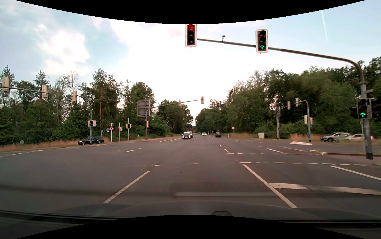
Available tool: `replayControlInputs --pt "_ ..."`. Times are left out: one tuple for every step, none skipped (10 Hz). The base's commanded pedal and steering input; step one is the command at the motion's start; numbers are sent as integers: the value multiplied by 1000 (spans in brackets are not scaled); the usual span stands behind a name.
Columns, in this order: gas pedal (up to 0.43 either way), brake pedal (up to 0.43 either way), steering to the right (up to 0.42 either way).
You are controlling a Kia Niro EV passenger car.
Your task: Follow the waypoints while adhering to traffic rules and regulations
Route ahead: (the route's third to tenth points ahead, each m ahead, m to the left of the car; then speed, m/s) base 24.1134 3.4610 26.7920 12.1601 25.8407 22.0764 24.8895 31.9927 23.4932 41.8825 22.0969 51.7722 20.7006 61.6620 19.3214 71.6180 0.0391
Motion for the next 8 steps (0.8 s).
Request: replayControlInputs --pt "0 262 -14" --pt "0 262 -14" --pt "0 262 -14" --pt "0 262 -14" --pt "0 262 -15" --pt "0 262 -16" --pt "0 262 -16" --pt "0 262 -16"
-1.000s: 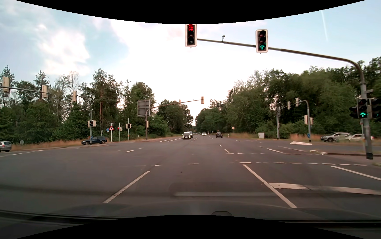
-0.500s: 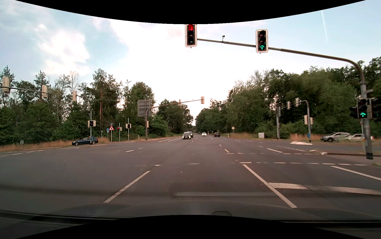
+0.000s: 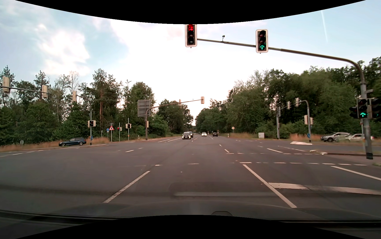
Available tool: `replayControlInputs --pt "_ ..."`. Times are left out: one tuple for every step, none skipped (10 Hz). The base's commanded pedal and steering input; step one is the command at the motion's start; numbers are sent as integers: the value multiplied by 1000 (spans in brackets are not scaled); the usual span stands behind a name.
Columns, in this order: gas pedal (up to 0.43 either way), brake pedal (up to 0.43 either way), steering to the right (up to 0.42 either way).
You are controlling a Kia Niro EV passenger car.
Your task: Follow the waypoints while adhering to traffic rules and regulations
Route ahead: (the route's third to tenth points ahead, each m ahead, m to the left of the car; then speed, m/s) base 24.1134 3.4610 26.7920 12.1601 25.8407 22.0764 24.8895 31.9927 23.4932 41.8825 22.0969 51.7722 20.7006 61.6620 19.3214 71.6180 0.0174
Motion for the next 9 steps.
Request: replayControlInputs --pt "0 262 -16" --pt "0 262 -16" --pt "0 262 -16" --pt "0 262 -16" --pt "0 262 -16" --pt "0 262 -16" --pt "0 262 -16" --pt "0 262 -16" --pt "0 262 -16"
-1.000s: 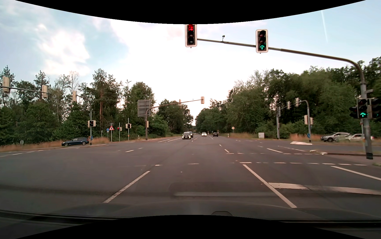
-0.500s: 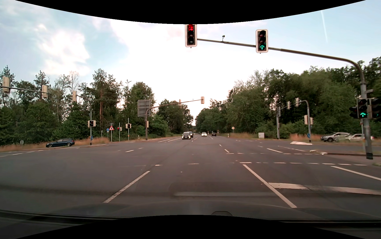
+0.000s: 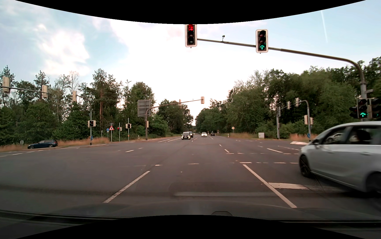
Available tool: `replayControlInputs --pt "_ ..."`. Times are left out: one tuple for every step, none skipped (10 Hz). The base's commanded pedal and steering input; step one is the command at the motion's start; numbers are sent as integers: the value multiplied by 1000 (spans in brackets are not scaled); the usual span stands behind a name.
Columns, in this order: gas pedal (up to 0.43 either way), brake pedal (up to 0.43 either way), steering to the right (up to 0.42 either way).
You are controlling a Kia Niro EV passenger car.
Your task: Follow the waypoints while adhering to traffic rules and regulations
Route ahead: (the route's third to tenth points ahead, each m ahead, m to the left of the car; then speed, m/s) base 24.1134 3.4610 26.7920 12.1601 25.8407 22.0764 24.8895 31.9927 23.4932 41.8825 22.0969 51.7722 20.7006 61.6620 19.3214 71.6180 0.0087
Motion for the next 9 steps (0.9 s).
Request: replayControlInputs --pt "0 262 -16" --pt "0 262 -18" --pt "0 262 -19" --pt "0 262 -20" --pt "0 262 -19" --pt "0 262 -19" --pt "0 262 -20" --pt "0 262 -20" --pt "0 262 -20"
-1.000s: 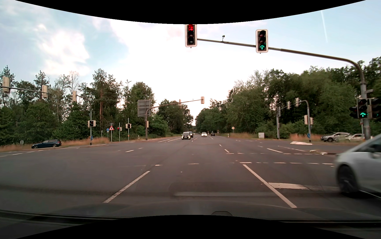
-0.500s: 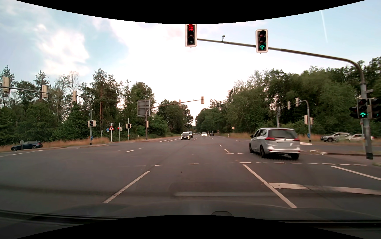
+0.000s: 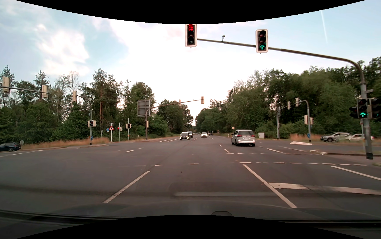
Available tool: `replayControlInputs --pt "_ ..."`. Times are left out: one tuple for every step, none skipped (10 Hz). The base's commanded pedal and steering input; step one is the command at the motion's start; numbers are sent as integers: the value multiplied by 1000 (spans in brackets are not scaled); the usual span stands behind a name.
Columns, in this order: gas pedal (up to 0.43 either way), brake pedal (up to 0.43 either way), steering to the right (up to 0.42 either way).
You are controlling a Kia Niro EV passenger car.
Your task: Follow the waypoints while adhering to traffic rules and regulations
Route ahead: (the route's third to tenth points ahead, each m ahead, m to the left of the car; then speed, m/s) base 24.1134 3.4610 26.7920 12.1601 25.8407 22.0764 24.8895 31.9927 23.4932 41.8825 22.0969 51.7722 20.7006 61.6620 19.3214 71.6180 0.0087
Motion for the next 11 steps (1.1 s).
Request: replayControlInputs --pt "0 262 -20" --pt "0 262 -20" --pt "0 262 -20" --pt "0 262 -20" --pt "0 262 -20" --pt "0 262 -20" --pt "0 262 -20" --pt "0 262 -20" --pt "0 262 -18" --pt "0 262 -17" --pt "0 262 -17"
